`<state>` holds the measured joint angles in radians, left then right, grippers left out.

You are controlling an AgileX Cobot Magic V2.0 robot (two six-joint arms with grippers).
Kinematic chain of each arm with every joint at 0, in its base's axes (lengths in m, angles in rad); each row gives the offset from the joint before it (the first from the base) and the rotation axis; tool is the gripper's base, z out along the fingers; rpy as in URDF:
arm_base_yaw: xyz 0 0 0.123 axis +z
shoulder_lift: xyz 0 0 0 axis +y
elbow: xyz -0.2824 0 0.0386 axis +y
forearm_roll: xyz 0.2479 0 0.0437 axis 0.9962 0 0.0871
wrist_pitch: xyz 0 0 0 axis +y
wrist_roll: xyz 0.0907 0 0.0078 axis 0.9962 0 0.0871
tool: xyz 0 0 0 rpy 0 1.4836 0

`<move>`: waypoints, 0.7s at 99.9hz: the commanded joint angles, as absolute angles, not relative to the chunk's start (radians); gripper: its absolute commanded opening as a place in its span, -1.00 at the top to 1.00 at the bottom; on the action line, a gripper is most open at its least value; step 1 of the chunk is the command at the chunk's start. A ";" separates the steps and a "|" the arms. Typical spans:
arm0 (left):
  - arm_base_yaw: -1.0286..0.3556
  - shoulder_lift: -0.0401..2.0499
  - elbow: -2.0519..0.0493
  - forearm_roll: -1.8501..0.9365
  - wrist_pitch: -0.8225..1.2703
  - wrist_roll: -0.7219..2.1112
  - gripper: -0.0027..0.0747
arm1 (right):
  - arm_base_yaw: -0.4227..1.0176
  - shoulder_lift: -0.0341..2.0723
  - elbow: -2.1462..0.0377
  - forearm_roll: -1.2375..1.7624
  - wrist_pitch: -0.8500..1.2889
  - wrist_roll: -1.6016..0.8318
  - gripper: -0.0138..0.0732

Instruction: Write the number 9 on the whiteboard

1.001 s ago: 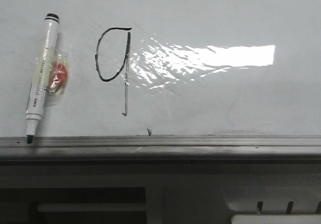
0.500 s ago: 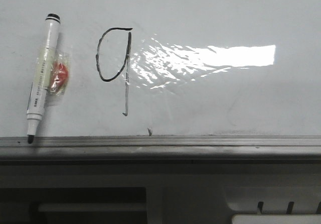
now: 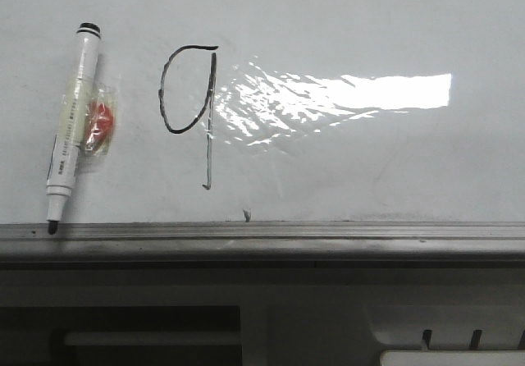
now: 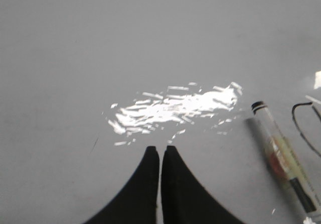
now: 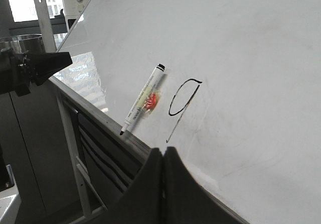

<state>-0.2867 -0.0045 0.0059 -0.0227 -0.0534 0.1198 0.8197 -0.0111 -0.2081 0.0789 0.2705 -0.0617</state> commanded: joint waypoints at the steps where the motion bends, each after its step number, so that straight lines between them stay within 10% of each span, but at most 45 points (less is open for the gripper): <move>1: -0.252 -0.032 0.046 -0.017 -0.055 0.079 0.98 | 0.819 -0.022 -0.231 0.073 0.197 -0.070 0.84; 70: -0.032 -0.032 0.046 -0.060 0.282 0.027 0.98 | 0.819 -0.022 -0.231 0.073 0.195 -0.070 0.84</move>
<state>-0.0328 -0.0045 0.0059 -0.0560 0.3263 0.0408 0.8197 -0.0111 -0.2081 0.0789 0.2705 -0.0617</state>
